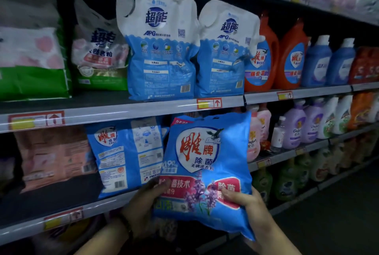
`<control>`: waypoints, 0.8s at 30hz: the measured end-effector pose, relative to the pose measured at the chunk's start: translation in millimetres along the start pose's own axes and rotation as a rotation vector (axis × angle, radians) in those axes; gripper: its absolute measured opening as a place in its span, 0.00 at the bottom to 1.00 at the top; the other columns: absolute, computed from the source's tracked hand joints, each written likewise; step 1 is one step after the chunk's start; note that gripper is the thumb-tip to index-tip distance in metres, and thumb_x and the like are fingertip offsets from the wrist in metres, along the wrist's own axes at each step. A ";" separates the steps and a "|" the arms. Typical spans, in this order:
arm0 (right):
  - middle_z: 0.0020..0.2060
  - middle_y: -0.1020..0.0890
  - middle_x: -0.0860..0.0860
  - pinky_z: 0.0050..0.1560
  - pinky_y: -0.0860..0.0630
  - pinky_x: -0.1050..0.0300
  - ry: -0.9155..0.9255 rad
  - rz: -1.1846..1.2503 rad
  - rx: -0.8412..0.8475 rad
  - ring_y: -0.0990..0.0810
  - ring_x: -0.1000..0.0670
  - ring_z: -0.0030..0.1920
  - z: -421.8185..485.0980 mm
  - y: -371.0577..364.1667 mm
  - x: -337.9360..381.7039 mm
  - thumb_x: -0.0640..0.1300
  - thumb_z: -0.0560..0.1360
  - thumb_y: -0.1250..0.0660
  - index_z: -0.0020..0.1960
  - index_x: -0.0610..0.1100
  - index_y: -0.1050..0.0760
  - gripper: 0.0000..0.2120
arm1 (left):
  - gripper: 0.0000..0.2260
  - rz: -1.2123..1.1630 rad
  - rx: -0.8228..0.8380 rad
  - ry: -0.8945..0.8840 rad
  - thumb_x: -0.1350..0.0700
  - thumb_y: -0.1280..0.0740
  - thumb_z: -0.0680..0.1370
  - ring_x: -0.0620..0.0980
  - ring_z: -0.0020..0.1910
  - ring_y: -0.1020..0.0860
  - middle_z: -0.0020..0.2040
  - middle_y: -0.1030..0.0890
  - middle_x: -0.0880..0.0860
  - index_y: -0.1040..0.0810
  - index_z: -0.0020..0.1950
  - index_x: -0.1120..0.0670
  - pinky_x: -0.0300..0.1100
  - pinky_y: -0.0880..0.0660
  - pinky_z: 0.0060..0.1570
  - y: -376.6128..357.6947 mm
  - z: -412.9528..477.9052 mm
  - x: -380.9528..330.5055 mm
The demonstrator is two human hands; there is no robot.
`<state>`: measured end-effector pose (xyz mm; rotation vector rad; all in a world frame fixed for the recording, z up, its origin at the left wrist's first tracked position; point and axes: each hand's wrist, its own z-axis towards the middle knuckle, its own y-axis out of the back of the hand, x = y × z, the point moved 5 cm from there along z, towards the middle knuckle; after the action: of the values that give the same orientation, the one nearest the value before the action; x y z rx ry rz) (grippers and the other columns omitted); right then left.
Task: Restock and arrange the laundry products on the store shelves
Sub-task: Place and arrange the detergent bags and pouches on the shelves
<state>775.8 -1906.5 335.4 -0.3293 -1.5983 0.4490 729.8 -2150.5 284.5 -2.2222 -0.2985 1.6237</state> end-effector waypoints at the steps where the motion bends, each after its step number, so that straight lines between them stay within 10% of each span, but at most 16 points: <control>1: 0.55 0.15 0.30 0.41 0.15 0.41 -0.019 0.018 0.017 0.13 0.29 0.48 2.7 1.6 -0.3 0.25 0.61 0.24 0.63 0.35 0.19 0.30 | 0.18 -0.020 0.055 0.080 0.54 0.24 0.78 0.68 0.64 0.19 0.64 0.17 0.64 0.19 0.66 0.55 0.64 0.20 0.59 1.2 -2.2 -2.7; 5: 0.55 0.16 0.29 0.41 0.14 0.39 -0.084 0.019 -0.009 0.13 0.30 0.46 21.8 15.3 -5.9 0.28 0.62 0.25 0.64 0.33 0.20 0.29 | 0.29 0.079 0.137 0.035 0.55 0.20 0.72 0.68 0.66 0.20 0.67 0.19 0.65 0.22 0.71 0.57 0.68 0.30 0.72 8.8 11.5 -12.9; 13: 0.47 0.11 0.46 0.33 0.18 0.61 0.051 -0.420 -0.229 0.11 0.50 0.40 94.9 44.8 11.8 0.35 0.73 0.23 0.59 0.39 0.20 0.15 | 0.35 0.155 -0.060 -0.183 0.51 0.15 0.59 0.63 0.56 0.14 0.58 0.13 0.60 0.18 0.65 0.56 0.62 0.21 0.63 6.9 56.3 -24.3; 18: 0.50 0.11 0.56 0.43 0.17 0.66 0.084 -0.635 -0.034 0.12 0.59 0.47 145.2 39.7 22.2 0.34 0.64 0.16 0.61 0.51 0.23 0.30 | 0.16 0.194 -0.165 -0.250 0.59 0.23 0.75 0.57 0.53 0.13 0.56 0.12 0.56 0.17 0.63 0.53 0.51 0.17 0.53 -2.3 92.3 -39.0; 24: 0.46 0.11 0.57 0.51 0.15 0.56 0.207 -0.820 -0.091 0.12 0.58 0.47 211.8 53.4 34.6 0.37 0.67 0.16 0.56 0.48 0.16 0.19 | 0.15 0.317 -0.147 -0.317 0.62 0.27 0.79 0.45 0.51 0.13 0.58 0.13 0.51 0.20 0.64 0.51 0.34 0.18 0.43 -24.5 134.3 -50.7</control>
<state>559.3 -1861.9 331.5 0.2172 -1.4098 -0.2810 587.7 -2124.6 302.9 -2.1972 -0.1568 2.1949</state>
